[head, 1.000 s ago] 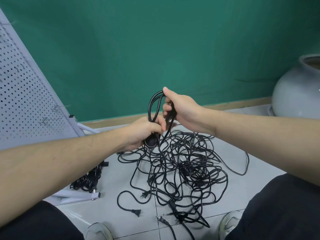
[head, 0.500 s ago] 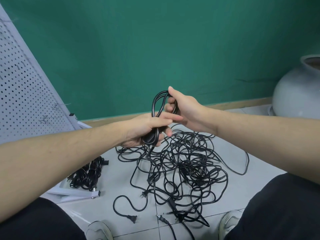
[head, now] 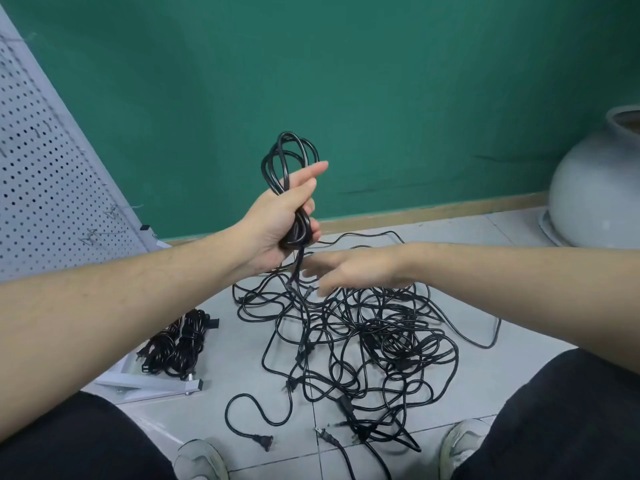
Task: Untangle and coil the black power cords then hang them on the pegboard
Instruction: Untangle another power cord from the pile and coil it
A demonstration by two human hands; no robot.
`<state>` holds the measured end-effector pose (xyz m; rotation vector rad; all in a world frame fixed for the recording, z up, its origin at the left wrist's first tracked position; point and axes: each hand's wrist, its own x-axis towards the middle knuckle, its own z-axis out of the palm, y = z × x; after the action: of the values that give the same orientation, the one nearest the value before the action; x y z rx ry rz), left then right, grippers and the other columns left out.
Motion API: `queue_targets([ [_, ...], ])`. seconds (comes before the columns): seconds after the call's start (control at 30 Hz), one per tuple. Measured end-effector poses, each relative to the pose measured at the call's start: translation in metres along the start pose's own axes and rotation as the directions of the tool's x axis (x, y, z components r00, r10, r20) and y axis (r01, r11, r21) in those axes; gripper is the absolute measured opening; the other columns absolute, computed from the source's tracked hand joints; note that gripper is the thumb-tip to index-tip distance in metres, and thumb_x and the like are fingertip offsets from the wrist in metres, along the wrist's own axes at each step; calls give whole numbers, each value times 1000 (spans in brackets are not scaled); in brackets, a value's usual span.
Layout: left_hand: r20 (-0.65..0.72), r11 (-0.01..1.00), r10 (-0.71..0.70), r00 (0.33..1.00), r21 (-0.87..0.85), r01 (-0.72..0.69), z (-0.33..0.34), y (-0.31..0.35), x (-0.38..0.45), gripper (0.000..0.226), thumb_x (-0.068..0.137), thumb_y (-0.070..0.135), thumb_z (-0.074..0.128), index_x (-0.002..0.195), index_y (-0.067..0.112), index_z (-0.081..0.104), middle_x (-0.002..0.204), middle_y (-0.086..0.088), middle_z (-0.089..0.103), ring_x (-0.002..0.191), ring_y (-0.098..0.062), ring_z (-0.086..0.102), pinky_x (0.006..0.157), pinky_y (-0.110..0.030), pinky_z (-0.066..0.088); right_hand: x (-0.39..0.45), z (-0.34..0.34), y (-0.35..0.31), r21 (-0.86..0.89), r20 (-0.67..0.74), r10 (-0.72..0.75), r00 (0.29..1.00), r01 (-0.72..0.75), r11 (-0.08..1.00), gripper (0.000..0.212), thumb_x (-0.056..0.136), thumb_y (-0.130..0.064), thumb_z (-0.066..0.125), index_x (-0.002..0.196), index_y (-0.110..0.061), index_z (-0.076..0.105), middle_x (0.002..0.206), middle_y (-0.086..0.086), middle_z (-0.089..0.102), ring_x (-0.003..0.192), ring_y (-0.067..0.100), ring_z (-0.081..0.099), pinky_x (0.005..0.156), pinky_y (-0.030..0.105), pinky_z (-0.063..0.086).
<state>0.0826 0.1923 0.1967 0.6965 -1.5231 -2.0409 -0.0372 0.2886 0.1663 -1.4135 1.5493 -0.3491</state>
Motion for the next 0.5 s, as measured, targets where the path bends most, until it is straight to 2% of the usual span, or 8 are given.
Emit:
queue_targets([
  [0.07,-1,1000,15,1000,0,-15,2,1,0,26,109,28,48,121,43,67,63,5,38,46,-10,43,47,-23,45,2,4,-3,-16,26,-26,999,27,1000,42,99,-21,58,140,-31,52,148,-8,49,133,8,43,102,21,34],
  [0.13,-27,999,24,999,42,-23,4,3,0,23,106,33,53,120,44,68,63,6,37,46,-10,42,47,-22,45,6,6,-4,8,-18,-42,999,42,999,13,98,-26,61,110,-29,65,135,-3,62,129,14,51,100,27,39],
  [0.17,-53,998,31,998,63,-28,4,4,0,21,105,36,56,119,44,69,63,6,37,46,-10,42,46,-22,44,7,7,-5,2,-47,-60,997,60,998,2,96,-28,63,95,-28,65,126,1,67,123,17,55,102,31,40],
  [0.2,-88,996,40,995,82,-33,4,6,2,20,102,38,60,118,44,70,63,6,38,45,-10,43,46,-22,44,10,6,-3,-2,-68,-75,995,75,997,12,96,-29,65,84,-27,61,114,3,71,111,19,60,100,31,42],
  [0.27,-176,992,59,983,122,-37,2,10,4,20,97,42,67,117,43,72,63,6,39,44,-10,45,46,-22,45,12,3,2,58,-35,-84,996,86,995,25,99,-24,62,77,-22,51,87,3,72,87,20,60,87,32,46],
  [0.37,-302,977,84,949,211,-19,-8,11,6,20,92,43,73,112,41,75,56,8,44,43,-10,50,48,-22,49,7,-2,7,29,-16,-85,996,86,996,27,101,-17,59,77,-18,48,63,-1,62,76,22,61,88,43,55],
  [0.43,-339,962,93,936,275,4,-18,9,7,22,91,43,75,113,39,75,53,10,48,43,-10,53,48,-22,50,6,-9,9,-101,-78,-119,990,111,989,29,99,-15,62,73,-18,50,60,-9,58,65,11,59,78,32,57],
  [0.5,-332,943,98,938,333,19,-23,4,8,25,89,43,77,113,37,75,63,8,53,43,-10,55,48,-22,50,6,-14,9,-186,-125,-133,983,108,977,28,98,-16,64,72,-14,53,60,-12,57,59,4,54,66,20,46],
])
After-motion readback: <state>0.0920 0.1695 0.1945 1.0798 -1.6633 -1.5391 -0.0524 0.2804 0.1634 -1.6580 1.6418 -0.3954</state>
